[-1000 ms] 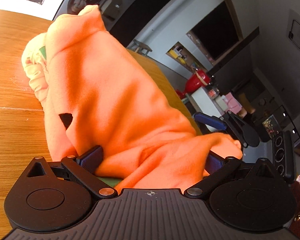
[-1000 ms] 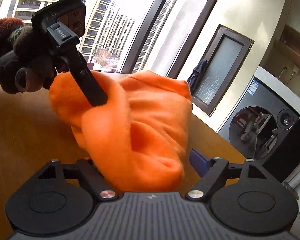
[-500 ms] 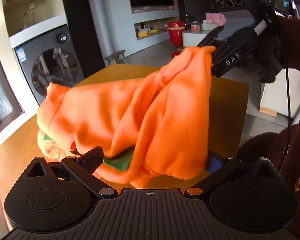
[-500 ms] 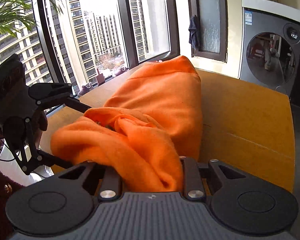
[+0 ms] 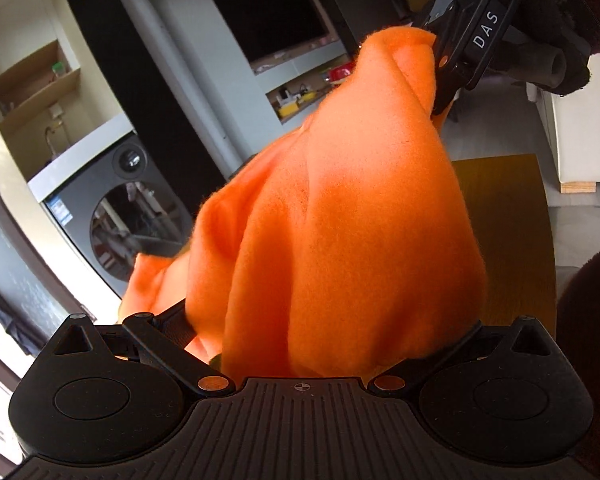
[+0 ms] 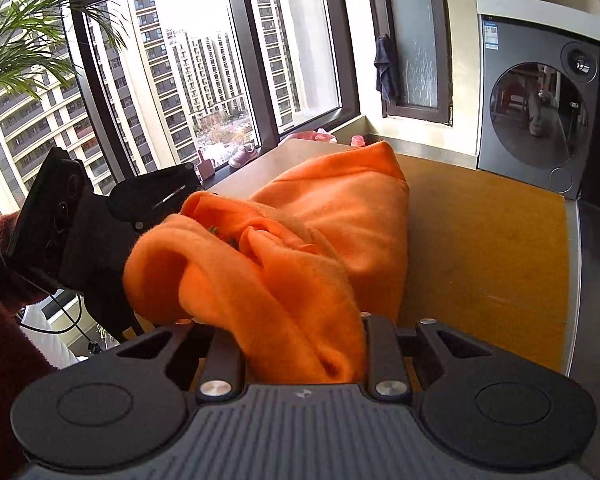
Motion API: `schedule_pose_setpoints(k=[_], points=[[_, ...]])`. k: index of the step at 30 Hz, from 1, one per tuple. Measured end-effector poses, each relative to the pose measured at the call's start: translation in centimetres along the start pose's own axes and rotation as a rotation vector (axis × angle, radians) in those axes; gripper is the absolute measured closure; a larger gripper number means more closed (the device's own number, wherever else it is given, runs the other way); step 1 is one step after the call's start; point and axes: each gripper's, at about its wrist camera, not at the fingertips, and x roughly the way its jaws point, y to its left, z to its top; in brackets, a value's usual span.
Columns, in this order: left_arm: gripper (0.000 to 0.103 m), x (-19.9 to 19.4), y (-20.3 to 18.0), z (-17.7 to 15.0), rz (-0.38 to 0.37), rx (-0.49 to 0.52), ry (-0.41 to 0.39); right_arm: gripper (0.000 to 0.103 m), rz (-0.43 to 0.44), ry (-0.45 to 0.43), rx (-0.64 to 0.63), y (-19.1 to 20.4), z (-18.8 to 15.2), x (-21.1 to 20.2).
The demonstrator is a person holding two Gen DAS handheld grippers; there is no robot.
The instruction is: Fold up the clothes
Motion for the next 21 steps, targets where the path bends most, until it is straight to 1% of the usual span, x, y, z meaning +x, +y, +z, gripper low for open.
schedule_pose_setpoints(k=[3,6,9,11,15,16,17,18,19,20,21], points=[[0.0,1.2,1.3,-0.7,-0.173,-0.134,-0.004,0.082,0.004,0.026,-0.04,-0.1,0.7,0.2],[0.0,2.2,3.5,-2.1,-0.369,-0.372,-0.02,0.081,-0.001,0.018,-0.078,-0.4,2.3,0.5],[0.0,2.7,5.8,-3.2,-0.508,-0.592,-0.062,0.081,0.004,-0.004,-0.125,-0.6,4.6,1.4],[0.0,2.7,7.0,-3.6,-0.587,-0.694,-0.104,0.081,0.011,-0.019,-0.154,-0.5,6.4,2.8],[0.0,1.9,8.4,-5.0,-0.622,-0.813,-0.165,0.081,0.03,-0.025,-0.213,-0.6,9.8,7.4],[0.0,1.7,8.7,-5.5,-0.6,-0.828,-0.168,0.079,0.035,-0.018,-0.217,-0.7,10.3,8.8],[0.0,1.5,9.0,-6.0,-0.571,-0.84,-0.169,0.077,0.032,-0.011,-0.224,-0.8,10.7,10.3],[0.0,1.2,9.4,-6.5,-0.526,-0.854,-0.166,0.072,0.012,-0.003,-0.238,-0.9,11.1,12.2],[0.0,0.8,9.7,-7.2,-0.466,-0.873,-0.157,0.064,-0.011,0.008,-0.245,-1.0,11.3,13.7],[0.0,0.4,10.2,-7.7,-0.399,-0.89,-0.147,0.059,-0.033,0.018,-0.247,-1.3,11.4,15.2],[0.0,0.0,10.6,-8.2,-0.332,-0.905,-0.137,0.05,-0.051,0.026,-0.236,-1.7,11.3,16.4]])
